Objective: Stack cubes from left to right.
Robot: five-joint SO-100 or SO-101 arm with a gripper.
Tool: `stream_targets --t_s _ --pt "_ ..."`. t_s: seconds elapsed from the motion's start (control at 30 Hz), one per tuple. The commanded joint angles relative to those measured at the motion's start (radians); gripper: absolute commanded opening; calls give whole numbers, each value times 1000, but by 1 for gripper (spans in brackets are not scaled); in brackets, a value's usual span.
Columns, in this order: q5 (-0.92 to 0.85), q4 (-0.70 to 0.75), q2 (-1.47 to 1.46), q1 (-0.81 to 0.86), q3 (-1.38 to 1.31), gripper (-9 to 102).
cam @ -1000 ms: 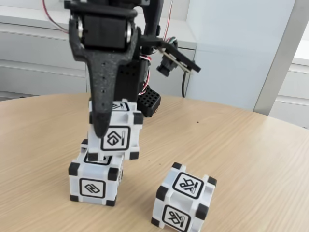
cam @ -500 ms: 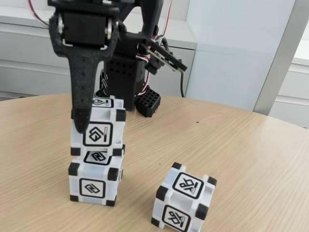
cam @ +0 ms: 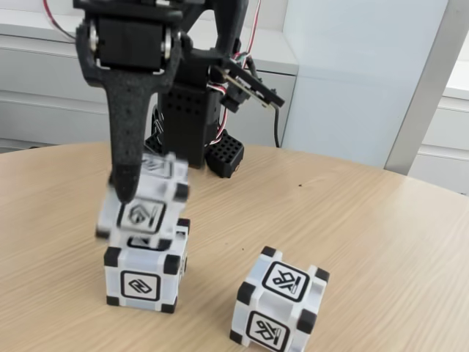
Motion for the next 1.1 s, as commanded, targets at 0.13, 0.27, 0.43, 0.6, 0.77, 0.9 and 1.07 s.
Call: stream_targets --t_s 0.13,0.27,0.43,0.6,0.77,0.9,1.07 --pt "-12 -2 32 -5 -8 36" --pt "8 12 41 -5 -21 36" --pt "60 15 46 -15 -23 37" --pt "77 17 46 -123 -23 36" --pt "117 18 46 -206 -23 36" --pt "150 18 46 -258 -23 35" --pt "187 17 46 -331 -23 35"
